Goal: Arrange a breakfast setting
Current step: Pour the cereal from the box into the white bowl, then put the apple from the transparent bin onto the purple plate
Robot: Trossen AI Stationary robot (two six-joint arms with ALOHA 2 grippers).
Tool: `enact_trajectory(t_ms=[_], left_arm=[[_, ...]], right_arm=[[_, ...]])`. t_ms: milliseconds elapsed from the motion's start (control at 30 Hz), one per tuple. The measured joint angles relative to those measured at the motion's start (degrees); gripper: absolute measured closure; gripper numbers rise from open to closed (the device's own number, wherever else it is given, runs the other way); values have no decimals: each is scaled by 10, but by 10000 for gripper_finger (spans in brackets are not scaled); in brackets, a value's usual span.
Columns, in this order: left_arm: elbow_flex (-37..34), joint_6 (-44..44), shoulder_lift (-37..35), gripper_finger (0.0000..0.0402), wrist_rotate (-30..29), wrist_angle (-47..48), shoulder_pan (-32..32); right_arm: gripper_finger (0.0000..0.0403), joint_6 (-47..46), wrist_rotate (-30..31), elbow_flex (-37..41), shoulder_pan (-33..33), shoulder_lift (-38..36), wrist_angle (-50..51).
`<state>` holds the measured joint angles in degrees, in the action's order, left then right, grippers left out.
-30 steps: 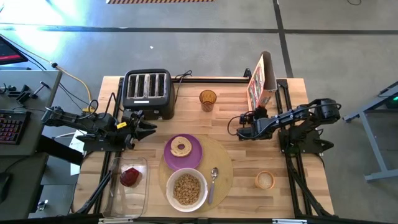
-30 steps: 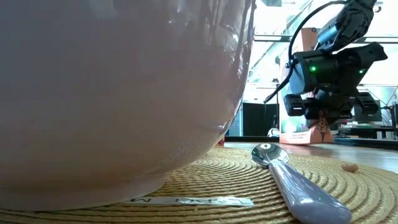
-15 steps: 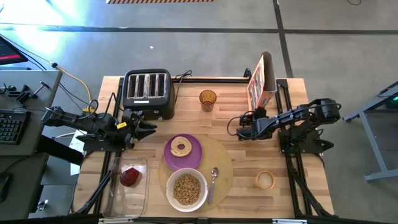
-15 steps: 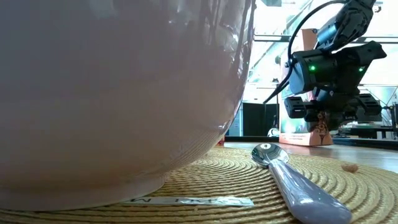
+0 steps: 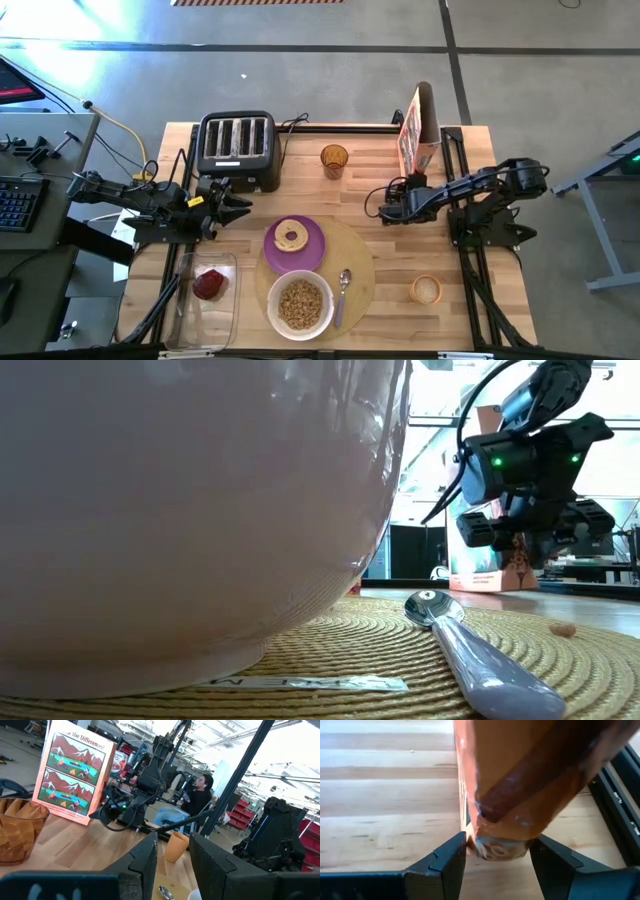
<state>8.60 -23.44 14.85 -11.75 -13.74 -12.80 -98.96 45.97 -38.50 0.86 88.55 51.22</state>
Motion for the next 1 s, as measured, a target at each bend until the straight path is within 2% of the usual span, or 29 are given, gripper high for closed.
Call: enact_trajectory(t_ms=[733, 1000], left_arm=[[0, -49, 0, 298, 0, -8, 0], [0, -49, 0, 298, 0, -7, 0]], right_arm=[[214, -5, -13, 0, 7, 0, -6], [215, -47, -63, 0, 7, 0, -4]])
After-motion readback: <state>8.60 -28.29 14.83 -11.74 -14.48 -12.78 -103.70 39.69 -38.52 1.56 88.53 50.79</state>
